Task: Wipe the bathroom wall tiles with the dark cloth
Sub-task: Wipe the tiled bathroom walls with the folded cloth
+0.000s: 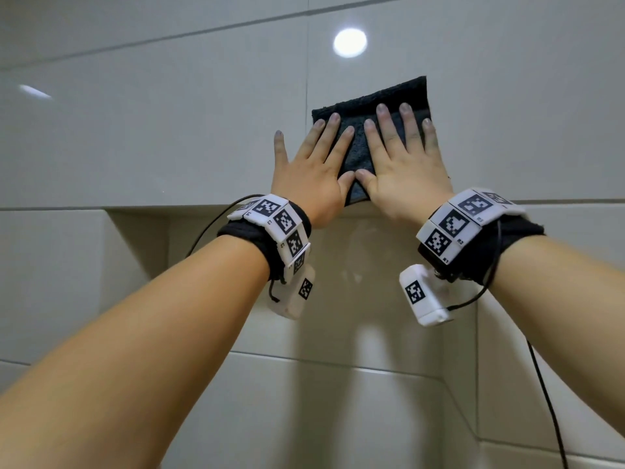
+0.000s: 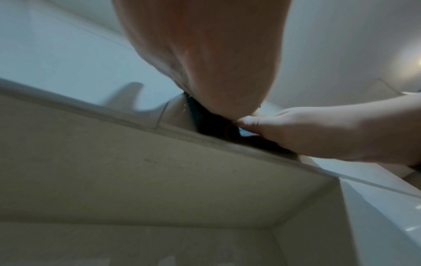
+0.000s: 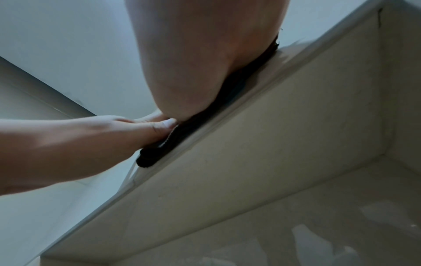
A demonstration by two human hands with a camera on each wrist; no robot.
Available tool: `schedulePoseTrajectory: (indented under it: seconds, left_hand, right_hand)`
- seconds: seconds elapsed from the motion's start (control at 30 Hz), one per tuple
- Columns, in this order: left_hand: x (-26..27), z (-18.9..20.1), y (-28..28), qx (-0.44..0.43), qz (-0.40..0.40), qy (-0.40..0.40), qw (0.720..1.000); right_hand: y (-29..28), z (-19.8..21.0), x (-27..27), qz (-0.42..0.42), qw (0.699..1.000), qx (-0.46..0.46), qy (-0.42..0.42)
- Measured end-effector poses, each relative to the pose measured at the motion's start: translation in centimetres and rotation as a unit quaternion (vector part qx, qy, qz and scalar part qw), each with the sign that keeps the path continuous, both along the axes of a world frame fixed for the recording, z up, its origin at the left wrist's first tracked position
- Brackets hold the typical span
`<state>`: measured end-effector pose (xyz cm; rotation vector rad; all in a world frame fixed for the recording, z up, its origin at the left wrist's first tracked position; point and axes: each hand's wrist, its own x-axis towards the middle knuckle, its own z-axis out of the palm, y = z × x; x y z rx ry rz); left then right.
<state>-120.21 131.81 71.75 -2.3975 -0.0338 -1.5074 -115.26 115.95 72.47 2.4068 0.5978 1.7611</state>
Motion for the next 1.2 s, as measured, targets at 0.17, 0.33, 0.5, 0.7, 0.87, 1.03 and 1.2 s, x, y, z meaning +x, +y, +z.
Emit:
schedulePoseTrajectory:
  seconds: [0.17,0.33,0.5,0.7,0.87,1.03,1.2]
  left_hand:
    - [0.1,0.0,-0.3,0.004,0.001,0.000,1.000]
    - [0.5,1.1,-1.2,-0.003,-0.002,0.000,1.000]
    - [0.8,3.5,-2.7,-0.014,-0.008,0.000,1.000]
    - [0.9,8.3,-3.8,-0.030,-0.011,-0.002,0.999]
    - [1.2,9.4,-3.8,-0.050,-0.013,-0.033,0.998]
    - [0.8,9.0,-3.9,-0.059,-0.009,-0.029,0.998]
    - [0.2,7.3,-1.0,-0.067,-0.004,-0.023,0.997]
  right_hand:
    - [-0.4,0.2,-0.3,0.007,1.000,-0.002,0.005]
    - [-1.7,1.3,-0.3,0.017,1.000,-0.013,0.002]
    - [-3.1,3.9,0.0,0.026,1.000,-0.012,0.003]
    - [-4.1,8.7,0.3,0.044,0.999,-0.006,0.006]
    - [-3.6,10.8,0.4,0.037,0.999,-0.014,0.008]
    - [-3.2,10.6,0.3,0.038,0.999,-0.018,0.008]
    - [-0.2,9.3,-0.4,0.038,0.998,-0.039,0.014]
